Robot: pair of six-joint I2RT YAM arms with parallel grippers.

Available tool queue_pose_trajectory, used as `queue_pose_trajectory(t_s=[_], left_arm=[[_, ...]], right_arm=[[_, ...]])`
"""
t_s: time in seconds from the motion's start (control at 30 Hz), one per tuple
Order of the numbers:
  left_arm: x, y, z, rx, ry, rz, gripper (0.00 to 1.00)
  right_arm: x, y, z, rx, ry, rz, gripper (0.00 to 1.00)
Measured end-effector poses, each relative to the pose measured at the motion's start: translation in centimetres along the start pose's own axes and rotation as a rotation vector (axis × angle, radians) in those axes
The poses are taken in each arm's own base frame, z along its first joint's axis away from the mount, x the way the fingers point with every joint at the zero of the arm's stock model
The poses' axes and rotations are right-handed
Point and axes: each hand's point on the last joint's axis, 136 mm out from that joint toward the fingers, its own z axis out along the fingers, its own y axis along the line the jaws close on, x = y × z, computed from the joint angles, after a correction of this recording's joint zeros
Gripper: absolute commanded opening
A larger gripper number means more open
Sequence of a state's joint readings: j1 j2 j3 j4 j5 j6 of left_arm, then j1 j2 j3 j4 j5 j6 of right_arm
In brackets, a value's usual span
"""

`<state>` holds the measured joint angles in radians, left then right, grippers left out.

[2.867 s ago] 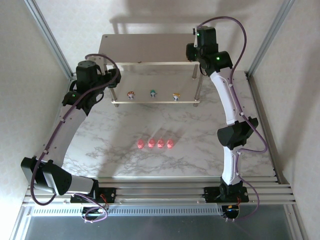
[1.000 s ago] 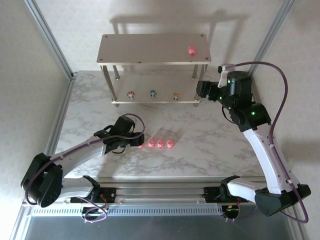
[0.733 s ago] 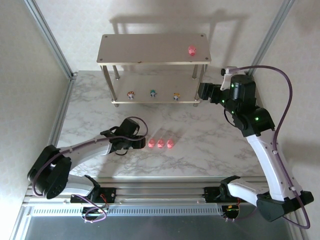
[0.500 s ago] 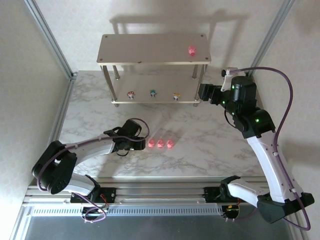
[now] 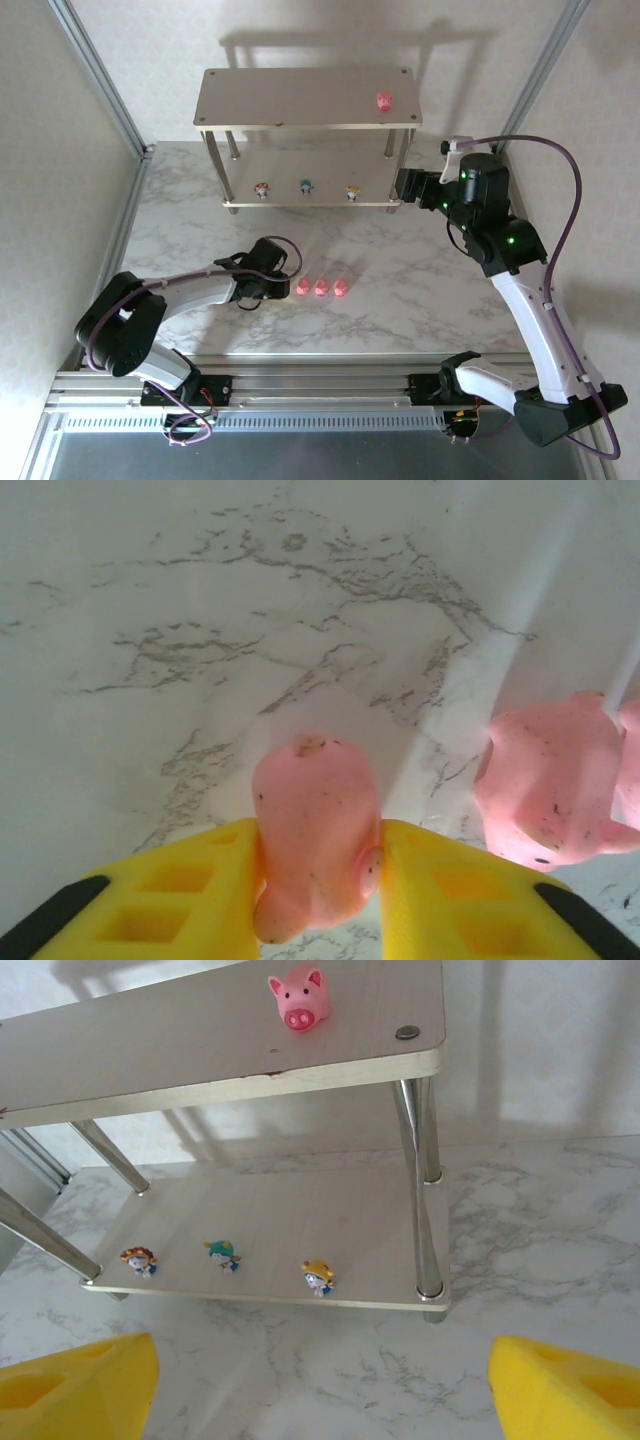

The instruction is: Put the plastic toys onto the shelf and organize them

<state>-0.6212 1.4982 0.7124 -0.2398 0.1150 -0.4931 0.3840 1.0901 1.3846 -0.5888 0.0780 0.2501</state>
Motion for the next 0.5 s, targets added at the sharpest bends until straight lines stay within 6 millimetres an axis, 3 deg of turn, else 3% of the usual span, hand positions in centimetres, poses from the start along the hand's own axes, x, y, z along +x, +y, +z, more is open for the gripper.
queue_pose_trajectory(t_s=[0.1,0.37,0.5], left_arm=[[-0.1,0.0,0.2,-0.003,0.003,0.006,0.14],[-0.7,-0.3,-0.4,-0.019,0.009,0.03,0.11],[-3.5,-1.0,-2.8,-0.034,-0.03,0.057,0.13]], right_arm=[[0.0,-0.1,0.0,0.005,-0.001,0.0,0.86],[0.3,-0.2,0.3,0.008,0.004,0.0,0.86],[0.3,-0.2,0.3,0.008,0.004,-0.001,0.85]])
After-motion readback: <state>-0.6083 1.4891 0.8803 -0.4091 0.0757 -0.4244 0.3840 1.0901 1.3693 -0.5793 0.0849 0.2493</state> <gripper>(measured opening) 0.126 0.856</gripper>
